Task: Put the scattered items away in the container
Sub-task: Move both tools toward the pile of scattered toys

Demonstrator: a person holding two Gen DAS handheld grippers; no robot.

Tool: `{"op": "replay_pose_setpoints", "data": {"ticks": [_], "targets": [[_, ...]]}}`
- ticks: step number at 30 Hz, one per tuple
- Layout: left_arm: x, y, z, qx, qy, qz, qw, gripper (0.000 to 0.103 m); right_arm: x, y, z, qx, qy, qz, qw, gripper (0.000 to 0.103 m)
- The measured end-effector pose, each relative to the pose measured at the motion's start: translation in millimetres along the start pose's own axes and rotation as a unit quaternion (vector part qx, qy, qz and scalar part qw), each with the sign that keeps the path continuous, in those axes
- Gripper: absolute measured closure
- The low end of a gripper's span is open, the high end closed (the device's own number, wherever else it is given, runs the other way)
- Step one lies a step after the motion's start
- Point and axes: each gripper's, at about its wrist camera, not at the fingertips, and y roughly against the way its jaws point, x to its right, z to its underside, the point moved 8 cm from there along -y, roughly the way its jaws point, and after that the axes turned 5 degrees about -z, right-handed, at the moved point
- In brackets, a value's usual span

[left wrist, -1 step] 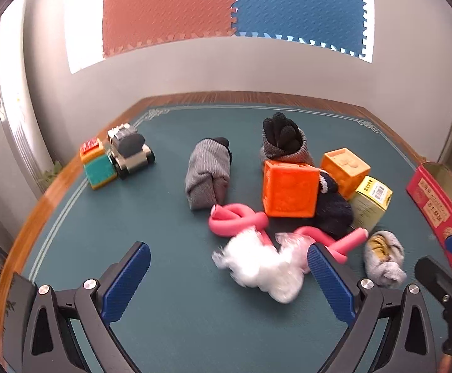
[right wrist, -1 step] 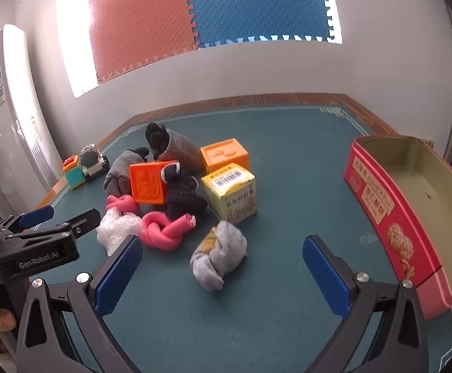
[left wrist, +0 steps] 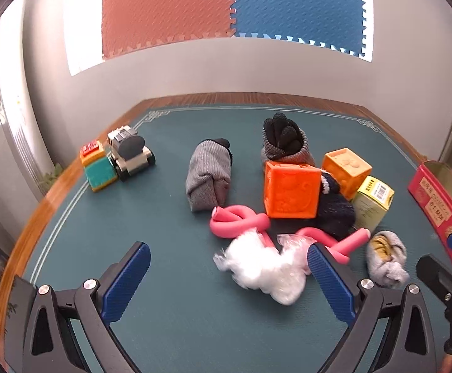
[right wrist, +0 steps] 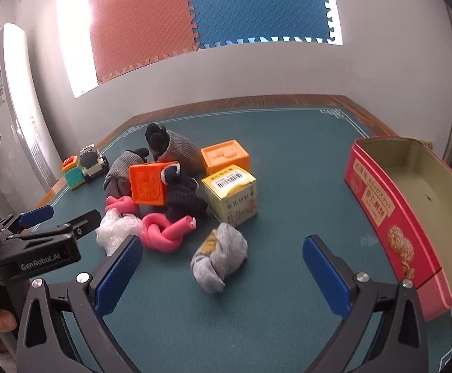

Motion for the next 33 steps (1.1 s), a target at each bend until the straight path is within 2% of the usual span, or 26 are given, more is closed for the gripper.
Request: {"op": "replay_pose_setpoints", "data": {"ticks": [6, 11, 23, 27, 33], "targets": [[-16, -27, 0, -0.035, 0.006, 0.018, 0.9992, 0.001, 15, -12, 10, -0.025, 0.001, 0.013, 1.0, 0.0], [0, -22, 9, -0.007, -0.02, -0.004, 0.9998, 0.001, 14, -19, 8, -0.024, 0.0, 0.022, 0.999, 0.0], [-13, -33, 18, -0.013, 0.001, 0.014, 0.9998, 0.001, 13, -21, 16, -0.015, 0.003, 0.02, 1.0, 0.0], [-1, -29, 18, -0.01, -0.001, 0.06, 0.9982, 0.001, 13, -20, 16, -0.014, 0.001, 0.013, 1.0, 0.0], [13, -31, 22, -0.016, -0.011, 0.093, 0.9955, 0.001, 11, -20, 15, -0.013, 0.004, 0.013, 1.0, 0.001]]}}
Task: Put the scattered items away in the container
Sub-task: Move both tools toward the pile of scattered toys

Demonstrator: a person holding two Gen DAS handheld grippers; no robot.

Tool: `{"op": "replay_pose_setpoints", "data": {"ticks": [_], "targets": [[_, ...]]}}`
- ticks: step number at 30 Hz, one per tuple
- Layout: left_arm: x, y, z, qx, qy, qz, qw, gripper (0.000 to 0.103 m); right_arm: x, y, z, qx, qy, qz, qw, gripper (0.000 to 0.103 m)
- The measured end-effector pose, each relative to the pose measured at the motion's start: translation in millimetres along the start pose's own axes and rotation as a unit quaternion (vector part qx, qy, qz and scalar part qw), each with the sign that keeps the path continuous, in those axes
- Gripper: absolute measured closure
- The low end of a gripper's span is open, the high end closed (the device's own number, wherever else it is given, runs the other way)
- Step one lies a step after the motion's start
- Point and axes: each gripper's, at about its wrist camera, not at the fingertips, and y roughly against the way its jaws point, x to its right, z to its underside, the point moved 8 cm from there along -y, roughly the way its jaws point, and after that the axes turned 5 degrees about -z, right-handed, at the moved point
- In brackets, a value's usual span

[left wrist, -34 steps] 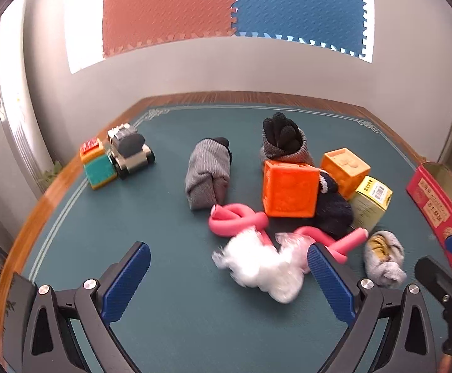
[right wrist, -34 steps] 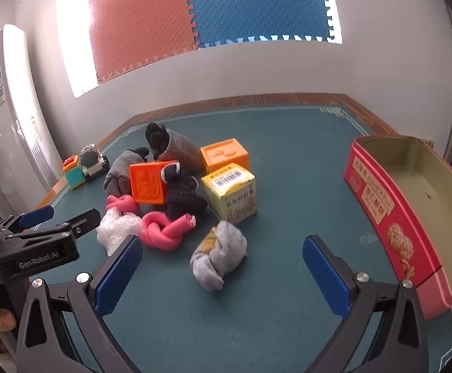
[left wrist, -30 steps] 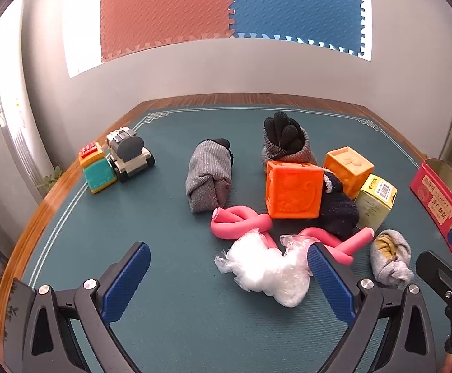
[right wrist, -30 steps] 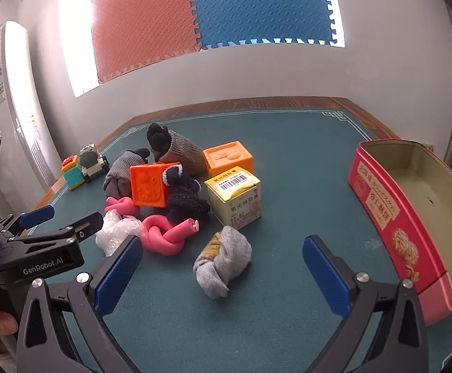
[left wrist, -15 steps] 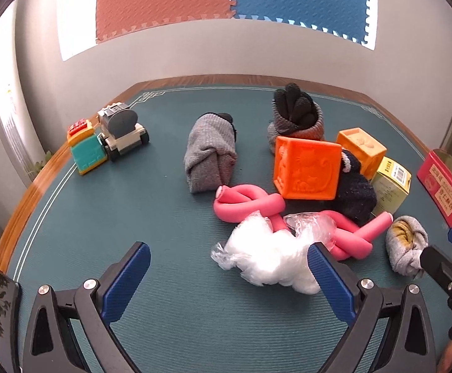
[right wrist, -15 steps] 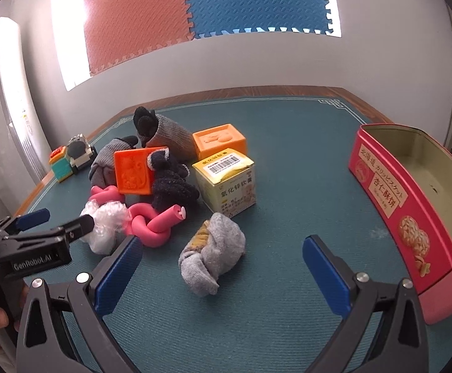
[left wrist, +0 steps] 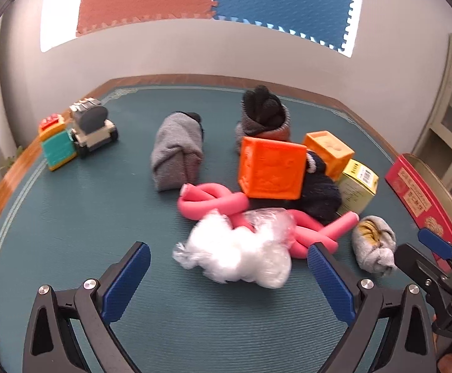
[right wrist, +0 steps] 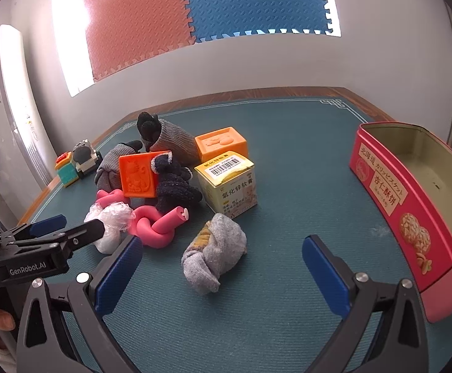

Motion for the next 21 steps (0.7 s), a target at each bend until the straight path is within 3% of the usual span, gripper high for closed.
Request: {"op": "replay_pose_setpoints", "data": {"ticks": [12, 16, 18, 21], "targets": [[5, -25, 5, -0.051, 0.031, 0.044, 0.9972, 0.001, 0, 2, -1, 0.004, -0.002, -0.007, 1.0, 0.001], [3, -27, 4, -0.05, 0.038, 0.046, 0.997, 0.003, -1, 3, -2, 0.006, -0.002, -0.009, 1.0, 0.001], [0, -26, 2, -0.044, 0.036, 0.037, 0.9977, 0.023, -1, 3, -2, 0.007, -0.002, -0.008, 1.0, 0.001], [-2, -24, 2, -0.04, 0.034, 0.032, 0.9981, 0.043, 0, 3, -2, 0.008, -0.002, -0.007, 1.0, 0.003]]}}
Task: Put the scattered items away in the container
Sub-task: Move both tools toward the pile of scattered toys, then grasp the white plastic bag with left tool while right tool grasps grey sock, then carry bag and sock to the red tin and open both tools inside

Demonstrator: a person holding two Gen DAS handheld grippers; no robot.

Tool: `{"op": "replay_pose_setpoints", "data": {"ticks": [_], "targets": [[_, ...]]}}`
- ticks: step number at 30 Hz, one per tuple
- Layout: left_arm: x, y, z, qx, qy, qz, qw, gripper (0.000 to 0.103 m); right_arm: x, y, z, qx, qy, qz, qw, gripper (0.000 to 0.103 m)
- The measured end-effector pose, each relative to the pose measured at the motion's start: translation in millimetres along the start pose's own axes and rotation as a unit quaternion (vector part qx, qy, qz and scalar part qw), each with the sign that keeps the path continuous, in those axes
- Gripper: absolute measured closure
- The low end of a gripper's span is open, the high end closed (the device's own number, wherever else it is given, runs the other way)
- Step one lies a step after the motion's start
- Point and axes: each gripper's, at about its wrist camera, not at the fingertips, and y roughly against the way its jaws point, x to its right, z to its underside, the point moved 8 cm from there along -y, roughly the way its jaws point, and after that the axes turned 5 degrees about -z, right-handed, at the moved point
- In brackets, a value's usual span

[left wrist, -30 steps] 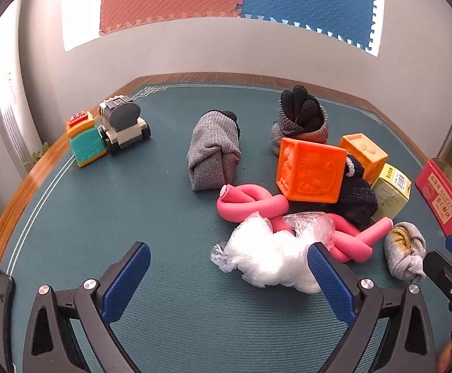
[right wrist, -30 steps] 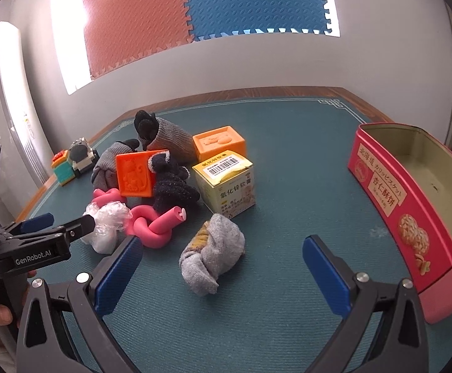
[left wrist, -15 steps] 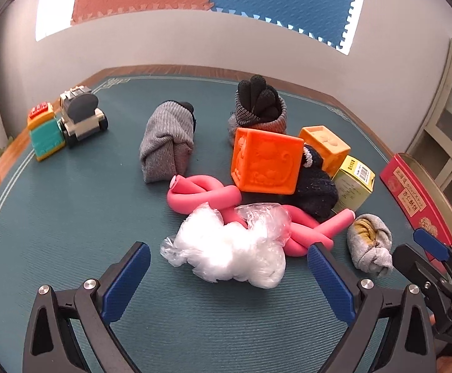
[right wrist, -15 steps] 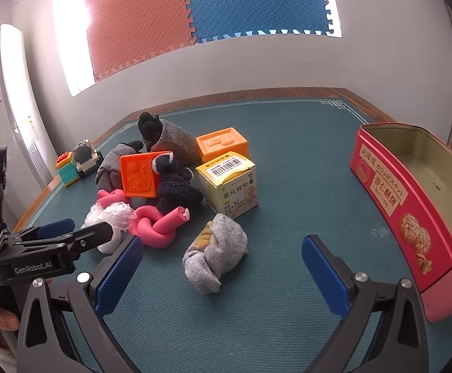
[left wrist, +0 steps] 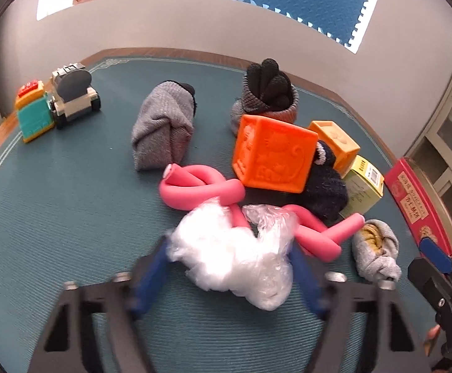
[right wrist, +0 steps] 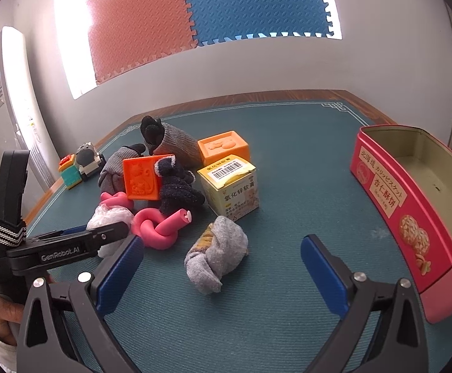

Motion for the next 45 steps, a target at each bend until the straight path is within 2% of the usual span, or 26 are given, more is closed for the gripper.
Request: {"op": "replay_pose_setpoints", "data": {"ticks": [3, 7, 10, 17, 19, 21, 22, 28, 39, 45], "targets": [[0, 6, 0, 0.01, -0.002, 0.001, 0.9999, 0.048, 0, -2, 2, -0.005, 0.0, 0.0, 1.0, 0.011], [0, 25, -3, 0.041, -0.006, 0.001, 0.9991, 0.049, 2, -5, 4, -0.013, -0.004, -0.001, 1.0, 0.022], [1, 35, -5, 0.057, -0.009, 0.004, 0.9983, 0.049, 4, -10, 6, -0.024, -0.009, 0.002, 1.0, 0.023], [1, 35, -9, 0.058, 0.0, 0.016, 0.9982, 0.049, -2, -31, 10, -0.068, 0.017, 0.026, 0.997, 0.026], [0, 41, -5, 0.057, 0.0, 0.02, 0.9982, 0.049, 1, -41, 15, -0.091, 0.009, 0.023, 0.996, 0.042], [1, 42, -4, 0.056, 0.0, 0.021, 0.9982, 0.049, 3, -45, 17, -0.1, -0.003, 0.007, 0.995, 0.051], [1, 42, -3, 0.056, -0.001, 0.022, 0.9982, 0.049, 3, -45, 18, -0.101, -0.005, 0.004, 0.995, 0.052], [5, 40, -1, 0.053, -0.007, 0.019, 0.9984, 0.049, 6, -38, 17, -0.089, -0.01, -0.002, 0.996, 0.059], [16, 39, 2, 0.055, -0.016, 0.018, 0.9982, 0.049, 12, -16, 9, -0.046, -0.021, -0.001, 0.999, 0.059], [40, 51, 5, 0.055, -0.029, 0.026, 0.9977, 0.049, 29, 17, -7, 0.0, -0.034, 0.02, 0.999, 0.059]]}}
